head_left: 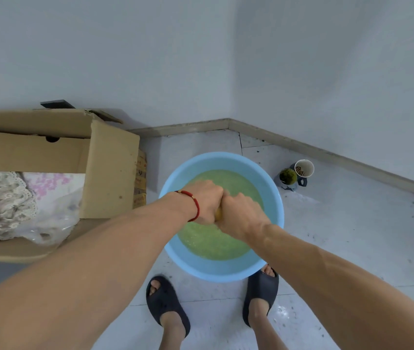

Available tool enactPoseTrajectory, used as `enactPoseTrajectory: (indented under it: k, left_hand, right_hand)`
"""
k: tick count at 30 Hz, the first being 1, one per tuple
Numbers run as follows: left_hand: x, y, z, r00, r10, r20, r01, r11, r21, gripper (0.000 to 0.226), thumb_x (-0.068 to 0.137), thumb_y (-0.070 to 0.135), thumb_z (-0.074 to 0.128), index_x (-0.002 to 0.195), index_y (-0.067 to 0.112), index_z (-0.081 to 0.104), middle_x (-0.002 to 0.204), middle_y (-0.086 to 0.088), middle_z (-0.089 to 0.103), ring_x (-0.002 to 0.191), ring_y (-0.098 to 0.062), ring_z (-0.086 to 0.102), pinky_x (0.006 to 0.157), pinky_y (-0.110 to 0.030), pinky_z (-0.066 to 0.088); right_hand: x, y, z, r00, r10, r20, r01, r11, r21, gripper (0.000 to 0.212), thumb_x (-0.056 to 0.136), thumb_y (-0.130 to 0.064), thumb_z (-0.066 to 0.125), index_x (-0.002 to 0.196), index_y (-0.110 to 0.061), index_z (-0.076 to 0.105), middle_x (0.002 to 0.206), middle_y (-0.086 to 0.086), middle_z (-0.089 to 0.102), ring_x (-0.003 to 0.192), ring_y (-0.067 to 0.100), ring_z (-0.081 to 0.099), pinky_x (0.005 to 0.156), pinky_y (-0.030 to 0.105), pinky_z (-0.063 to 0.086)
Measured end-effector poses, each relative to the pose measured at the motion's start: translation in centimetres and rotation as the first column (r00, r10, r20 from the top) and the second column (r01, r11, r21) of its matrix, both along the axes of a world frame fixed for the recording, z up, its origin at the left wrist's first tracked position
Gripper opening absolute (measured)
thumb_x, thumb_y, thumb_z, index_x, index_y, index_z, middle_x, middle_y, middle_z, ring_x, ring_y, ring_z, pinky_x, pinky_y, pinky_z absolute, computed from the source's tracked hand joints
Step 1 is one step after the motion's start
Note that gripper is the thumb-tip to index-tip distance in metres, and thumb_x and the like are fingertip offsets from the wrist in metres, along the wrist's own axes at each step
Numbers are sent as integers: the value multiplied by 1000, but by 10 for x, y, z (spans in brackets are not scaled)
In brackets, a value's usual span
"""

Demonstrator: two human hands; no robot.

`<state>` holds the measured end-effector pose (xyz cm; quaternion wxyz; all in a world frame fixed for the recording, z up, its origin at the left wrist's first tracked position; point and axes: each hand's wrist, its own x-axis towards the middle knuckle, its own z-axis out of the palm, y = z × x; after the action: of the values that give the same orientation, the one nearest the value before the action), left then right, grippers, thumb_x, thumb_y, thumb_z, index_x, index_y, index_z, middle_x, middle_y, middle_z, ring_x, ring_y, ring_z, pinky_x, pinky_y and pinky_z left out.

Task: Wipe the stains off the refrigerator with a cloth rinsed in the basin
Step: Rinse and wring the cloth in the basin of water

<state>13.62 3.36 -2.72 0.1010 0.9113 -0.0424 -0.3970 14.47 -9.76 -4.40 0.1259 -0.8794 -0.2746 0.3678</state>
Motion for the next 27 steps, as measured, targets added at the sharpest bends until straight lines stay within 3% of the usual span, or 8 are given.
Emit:
enactPoseTrajectory:
  k: [6,9,12,15,17,20,23,27]
  left_hand:
    - [3,-2,41,997,67,-45,-68,998,-12,24,79,19,72,66,20,52,62,2,53,60,-19,52,58,-28,43]
    - [6,-2,81,997,66,-27,-67,997,-31,18,76,19,74,69,17,58,63,0,55,65,-23,57,58,-30,45]
    - [0,2,126,998,57,2,-57,997,-58,11,75,18,73,74,17,62,68,-1,58,73,-29,62,60,-31,45]
    - [-10,10,184,988,142,56,-130,975,-178,17,74,15,70,89,22,67,83,-3,70,82,-27,67,63,-32,49]
    - [-17,17,234,958,285,27,-255,893,-372,39,74,13,72,110,28,70,95,4,72,80,-13,67,69,-29,53]
    - [-28,24,299,899,433,-69,-373,672,-640,51,78,11,82,124,28,68,112,8,73,93,-6,69,80,-15,53]
    - [-33,22,345,862,493,-116,-385,488,-784,52,82,5,81,127,28,68,111,2,75,99,-9,70,87,-24,57]
    - [-33,7,395,871,474,-128,-283,272,-920,52,85,-8,75,127,22,70,116,-12,74,102,-20,70,89,-33,58]
  right_hand:
    - [5,-4,35,966,156,205,-153,988,-31,30,93,-16,54,119,-9,41,76,4,55,67,35,56,59,37,38]
    - [4,-7,75,968,86,236,-87,996,-5,41,90,-14,55,126,-11,36,73,0,52,62,34,50,54,36,34]
    - [-3,-9,115,990,-81,112,70,993,98,69,85,-14,62,143,-18,25,91,4,65,72,35,60,60,39,45]
    - [0,-16,172,980,-194,-42,199,964,176,78,77,-19,72,142,-21,29,125,6,60,105,35,64,82,42,52]
    - [5,-26,219,974,-216,-60,224,951,212,74,75,-25,80,137,-22,40,128,3,57,110,28,62,84,37,49]
    - [-1,-43,283,940,-301,-160,335,906,259,73,66,-40,91,125,-30,49,107,-7,66,93,13,67,76,31,55]
    - [-14,-59,346,908,-380,-176,418,851,318,57,66,-56,89,109,-34,59,91,-13,69,78,1,65,70,23,53]
    - [-52,-88,416,782,-410,-469,619,598,510,28,98,-46,69,116,-25,69,104,3,77,98,18,73,93,48,56]
